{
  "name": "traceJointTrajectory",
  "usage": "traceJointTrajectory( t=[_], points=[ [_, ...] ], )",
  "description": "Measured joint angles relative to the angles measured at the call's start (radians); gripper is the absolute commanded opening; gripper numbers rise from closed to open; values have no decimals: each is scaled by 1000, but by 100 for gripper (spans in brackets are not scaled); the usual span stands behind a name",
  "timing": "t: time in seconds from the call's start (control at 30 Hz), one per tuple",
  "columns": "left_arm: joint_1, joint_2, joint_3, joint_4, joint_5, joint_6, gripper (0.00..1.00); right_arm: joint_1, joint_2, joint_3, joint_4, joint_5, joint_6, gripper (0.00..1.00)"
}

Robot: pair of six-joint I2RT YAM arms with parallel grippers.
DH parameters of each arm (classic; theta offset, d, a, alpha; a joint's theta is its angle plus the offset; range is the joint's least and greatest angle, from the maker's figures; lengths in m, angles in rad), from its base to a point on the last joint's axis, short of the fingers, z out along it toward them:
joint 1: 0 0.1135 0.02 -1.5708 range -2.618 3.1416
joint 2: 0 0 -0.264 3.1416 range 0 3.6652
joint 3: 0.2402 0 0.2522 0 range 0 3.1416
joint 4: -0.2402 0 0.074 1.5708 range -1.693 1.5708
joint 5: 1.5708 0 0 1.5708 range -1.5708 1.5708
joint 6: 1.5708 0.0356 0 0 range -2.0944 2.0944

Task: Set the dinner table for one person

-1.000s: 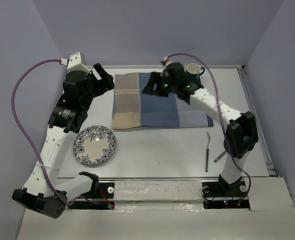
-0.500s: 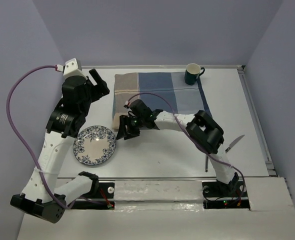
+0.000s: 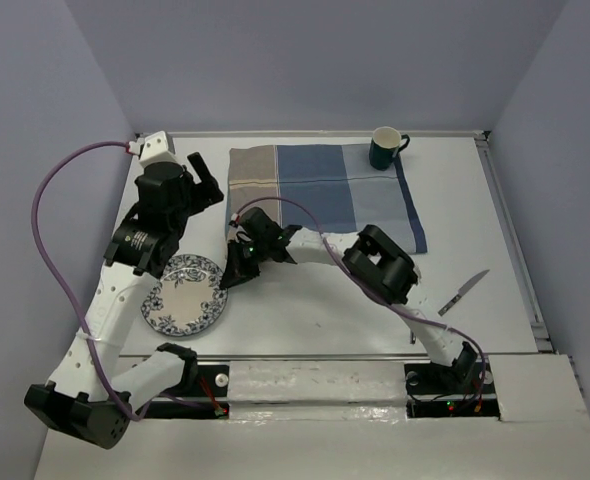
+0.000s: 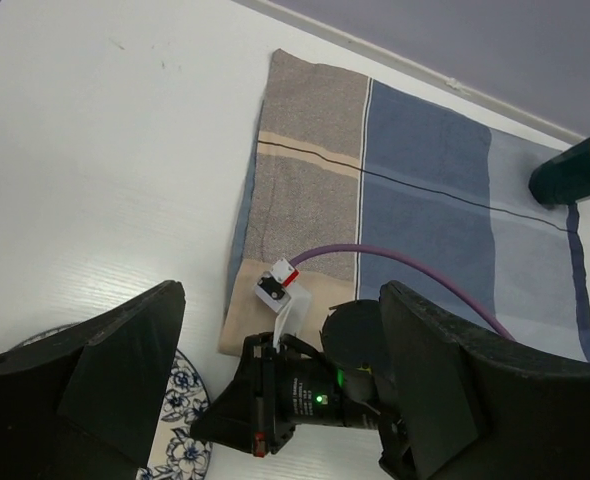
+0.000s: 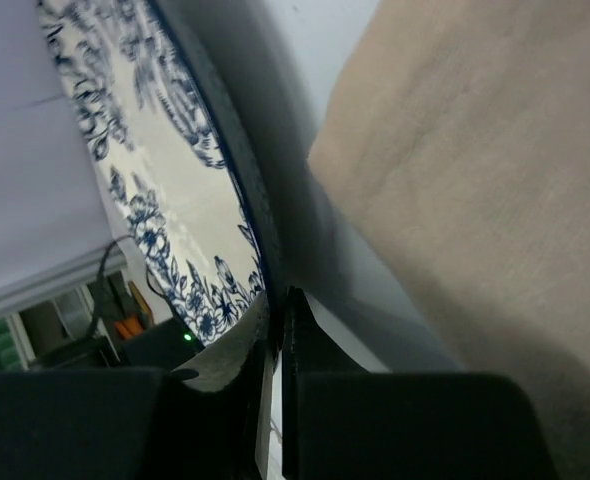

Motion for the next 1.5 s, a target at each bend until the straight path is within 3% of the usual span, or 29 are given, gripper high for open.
traceJointTrajectory(
  t=[0.17,0.33,0.4,0.5,0.7,0.9,1.2,1.27,1.3,1.33,1.37,1.43,1.5],
  points=[
    [2,9,23,7,-48,45,90,8,-5,11,-30,-17,-11,0],
    [3,97,227,38,-98,116,90,-17,-87,13,-95,-5,-26,0],
    [3,93,244,69,-100,127,90,-49,-144,0,-114,2,-29,0],
    [3,77,239,87,-97,140,90,-161,-282,-60,-105,-1,-31,0],
    [3,84,160,106,-25,138,90,-511,-485,-178,-41,51,-33,0],
    [1,104,80,104,29,138,90,-674,-420,-216,-54,129,-37,0],
    [1,105,60,123,60,134,90,-699,-300,-231,-135,156,-52,0],
    [1,105,54,122,61,134,90,-699,-300,-231,-135,163,-57,9],
    [1,105,53,121,60,135,90,-699,-300,-235,-133,168,-60,20],
    [1,105,53,120,60,137,90,-699,-300,-247,-128,176,-62,45],
    [1,105,52,120,60,138,90,-699,-300,-254,-127,181,-59,54],
    [1,103,47,121,59,138,90,-699,-300,-272,-136,181,-75,69],
    [1,101,38,124,59,138,90,-699,-303,-273,-158,193,-95,74]
  ],
)
